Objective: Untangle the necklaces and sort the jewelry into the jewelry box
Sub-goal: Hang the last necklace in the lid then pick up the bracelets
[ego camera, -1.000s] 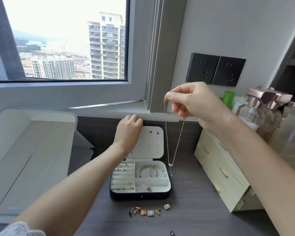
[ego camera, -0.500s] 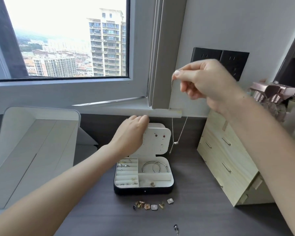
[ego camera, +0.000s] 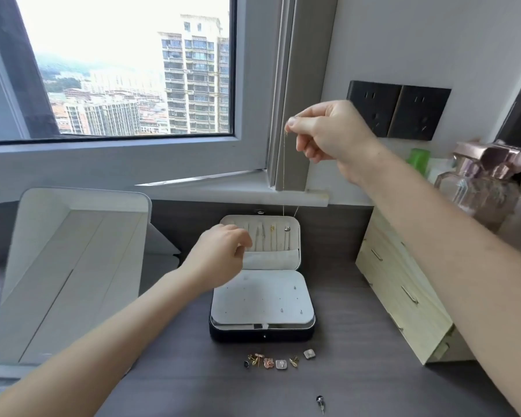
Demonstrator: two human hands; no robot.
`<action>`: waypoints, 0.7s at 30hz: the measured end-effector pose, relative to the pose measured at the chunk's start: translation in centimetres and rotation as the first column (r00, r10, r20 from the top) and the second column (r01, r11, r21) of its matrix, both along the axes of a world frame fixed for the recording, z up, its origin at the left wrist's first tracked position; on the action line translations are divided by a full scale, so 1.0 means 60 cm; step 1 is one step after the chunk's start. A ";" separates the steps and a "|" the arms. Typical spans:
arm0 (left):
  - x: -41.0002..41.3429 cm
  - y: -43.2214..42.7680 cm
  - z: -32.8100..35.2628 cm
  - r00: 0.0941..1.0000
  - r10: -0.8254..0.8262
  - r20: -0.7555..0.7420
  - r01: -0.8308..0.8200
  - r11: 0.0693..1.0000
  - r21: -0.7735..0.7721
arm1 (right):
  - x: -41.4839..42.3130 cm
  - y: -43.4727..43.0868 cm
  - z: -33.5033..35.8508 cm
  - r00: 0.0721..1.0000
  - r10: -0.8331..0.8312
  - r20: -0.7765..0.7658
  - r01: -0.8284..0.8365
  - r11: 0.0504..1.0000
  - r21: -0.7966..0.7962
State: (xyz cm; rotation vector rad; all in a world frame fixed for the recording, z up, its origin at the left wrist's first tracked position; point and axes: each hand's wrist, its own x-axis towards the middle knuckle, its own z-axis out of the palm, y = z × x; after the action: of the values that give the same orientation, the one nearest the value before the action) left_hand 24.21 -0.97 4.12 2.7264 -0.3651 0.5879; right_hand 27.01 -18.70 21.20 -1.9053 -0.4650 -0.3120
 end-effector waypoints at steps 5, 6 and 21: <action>0.040 -0.032 -0.021 0.992 0.123 0.002 -0.121 0.975 0.184 | 0.019 0.029 -0.022 0.999 0.031 -0.026 -0.032 0.999 -0.043; 0.044 -0.039 -0.024 0.990 0.139 0.006 -0.138 0.973 0.186 | 0.023 0.033 -0.025 0.999 0.026 -0.027 -0.027 0.998 -0.052; 0.065 -0.072 -0.058 0.983 0.185 0.009 -0.185 0.983 -0.015 | 0.069 0.048 -0.052 0.999 0.028 -0.021 -0.029 0.998 -0.055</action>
State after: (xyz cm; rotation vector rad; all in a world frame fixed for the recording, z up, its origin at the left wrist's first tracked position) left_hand 28.08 -5.31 0.63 2.7630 -0.1089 0.6509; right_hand 31.17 -15.84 18.09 -1.9527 -0.4909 -0.2631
